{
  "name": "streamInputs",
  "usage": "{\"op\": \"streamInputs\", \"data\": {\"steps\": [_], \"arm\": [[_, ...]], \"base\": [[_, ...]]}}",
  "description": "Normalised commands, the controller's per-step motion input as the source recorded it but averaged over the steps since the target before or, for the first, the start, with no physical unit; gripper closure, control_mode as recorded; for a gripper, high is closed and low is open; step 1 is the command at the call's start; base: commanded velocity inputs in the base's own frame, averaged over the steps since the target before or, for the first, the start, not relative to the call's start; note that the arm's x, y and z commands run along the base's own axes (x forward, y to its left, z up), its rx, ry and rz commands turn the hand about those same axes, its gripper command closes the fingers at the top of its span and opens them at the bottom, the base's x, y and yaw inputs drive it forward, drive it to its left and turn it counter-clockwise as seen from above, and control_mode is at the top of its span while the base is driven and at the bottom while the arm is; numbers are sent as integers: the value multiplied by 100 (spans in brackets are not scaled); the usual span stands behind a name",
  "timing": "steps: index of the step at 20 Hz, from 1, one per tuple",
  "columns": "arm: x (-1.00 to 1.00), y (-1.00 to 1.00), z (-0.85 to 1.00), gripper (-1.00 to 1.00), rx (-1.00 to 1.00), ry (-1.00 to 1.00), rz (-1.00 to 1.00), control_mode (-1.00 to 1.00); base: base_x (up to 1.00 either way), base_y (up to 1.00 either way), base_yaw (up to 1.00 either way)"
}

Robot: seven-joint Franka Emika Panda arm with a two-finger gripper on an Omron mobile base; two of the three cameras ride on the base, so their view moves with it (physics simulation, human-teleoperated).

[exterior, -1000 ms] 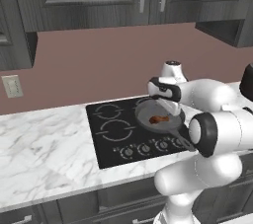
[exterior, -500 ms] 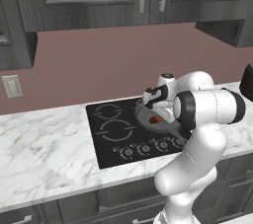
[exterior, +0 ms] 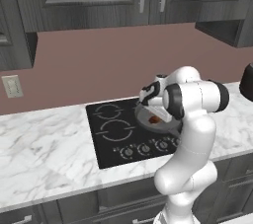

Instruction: Take the chicken drumsticks from the pan and place one on each plate on the dining counter.

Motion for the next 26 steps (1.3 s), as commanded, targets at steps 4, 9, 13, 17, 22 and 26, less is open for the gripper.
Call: {"op": "streamInputs", "data": {"steps": [4,9,13,17,22,26], "arm": [[15,22,-94,-100,-6,12,4,-100],[-4,8,-100,-100,-1,-1,1,-100],[-60,0,-100,100,0,-26,0,-100],[-60,-11,-100,100,6,-35,0,-100],[-40,-40,-23,100,17,-20,-1,-100],[0,-30,60,100,19,0,0,-100]], "base": [[0,0,0],[0,0,0],[0,0,0],[0,0,0],[0,0,0],[0,0,0]]}}
